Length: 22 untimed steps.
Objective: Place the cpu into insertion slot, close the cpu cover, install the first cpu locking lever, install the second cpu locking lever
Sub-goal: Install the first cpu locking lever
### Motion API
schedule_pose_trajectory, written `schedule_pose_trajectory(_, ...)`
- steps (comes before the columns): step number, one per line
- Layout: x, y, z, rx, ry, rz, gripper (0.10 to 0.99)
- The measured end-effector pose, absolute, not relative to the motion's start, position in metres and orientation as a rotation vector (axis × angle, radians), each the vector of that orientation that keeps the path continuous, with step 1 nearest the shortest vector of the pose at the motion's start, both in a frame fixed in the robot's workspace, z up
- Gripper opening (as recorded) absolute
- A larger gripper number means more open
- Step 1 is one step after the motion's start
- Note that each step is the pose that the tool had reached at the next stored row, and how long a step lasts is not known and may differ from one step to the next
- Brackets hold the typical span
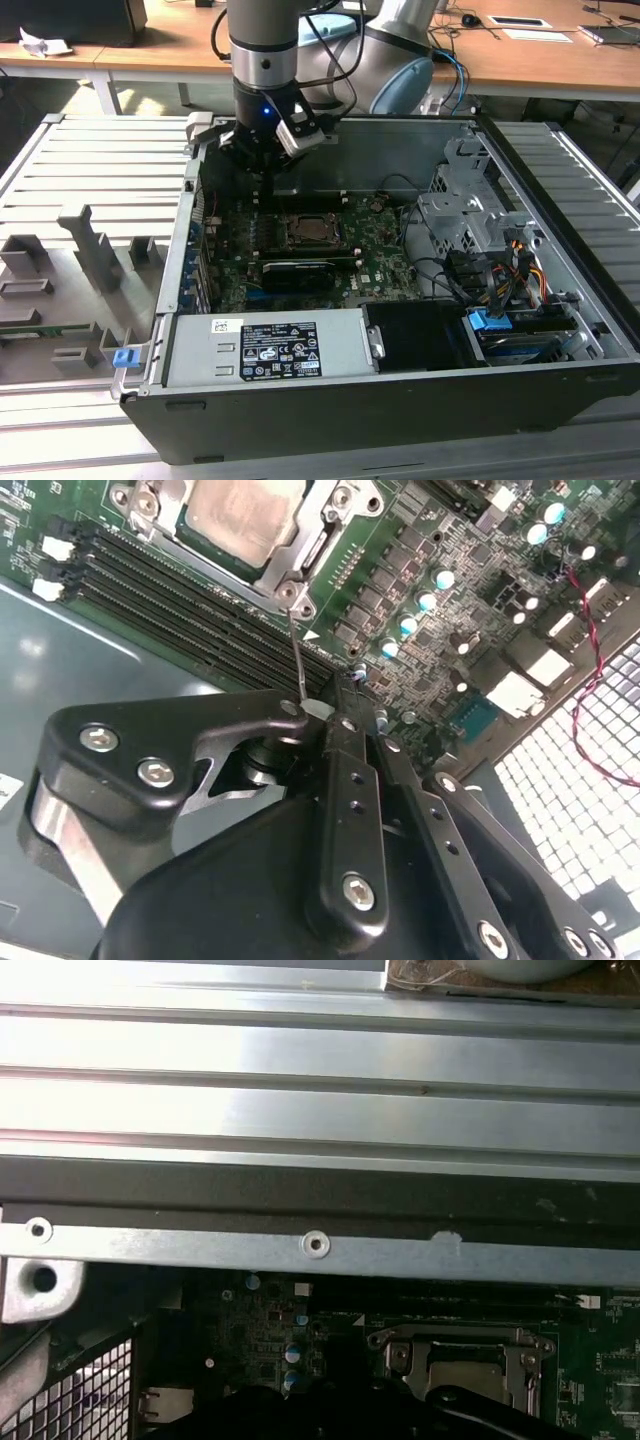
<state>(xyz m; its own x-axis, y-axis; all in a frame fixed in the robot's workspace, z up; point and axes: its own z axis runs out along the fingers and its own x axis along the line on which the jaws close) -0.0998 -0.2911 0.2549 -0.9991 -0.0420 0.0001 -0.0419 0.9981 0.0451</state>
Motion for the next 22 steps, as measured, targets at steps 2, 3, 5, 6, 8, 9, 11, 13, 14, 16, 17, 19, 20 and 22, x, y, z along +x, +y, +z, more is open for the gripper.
schedule_pose_trajectory(2,-0.098,-0.291,0.255,0.066,-3.139,-0.071,0.106)
schedule_pose_trajectory(3,-0.097,-0.291,0.255,0.066,-3.139,-0.071,0.106)
schedule_pose_trajectory(5,-0.094,-0.291,0.255,0.066,-3.139,-0.071,0.106)
schedule_pose_trajectory(6,-0.093,-0.291,0.255,0.066,-3.139,-0.071,0.106)
schedule_pose_trajectory(8,-0.091,-0.291,0.255,0.066,-3.139,-0.071,0.106)
schedule_pose_trajectory(9,-0.090,-0.291,0.255,0.066,-3.139,-0.071,0.106)
schedule_pose_trajectory(11,-0.085,-0.291,0.255,0.066,-3.139,-0.071,0.106)
schedule_pose_trajectory(13,-0.080,-0.291,0.254,0.066,-3.139,-0.071,0.106)
schedule_pose_trajectory(14,-0.078,-0.291,0.254,0.066,-3.139,-0.071,0.106)
schedule_pose_trajectory(16,-0.076,-0.291,0.254,0.066,-3.139,-0.071,0.106)
schedule_pose_trajectory(17,-0.075,-0.291,0.254,0.066,-3.139,-0.071,0.106)
schedule_pose_trajectory(19,-0.072,-0.291,0.254,0.066,-3.139,-0.071,0.106)
schedule_pose_trajectory(20,-0.071,-0.291,0.254,0.066,-3.139,-0.071,0.106)
schedule_pose_trajectory(22,-0.069,-0.291,0.253,0.066,-3.139,-0.071,0.106)
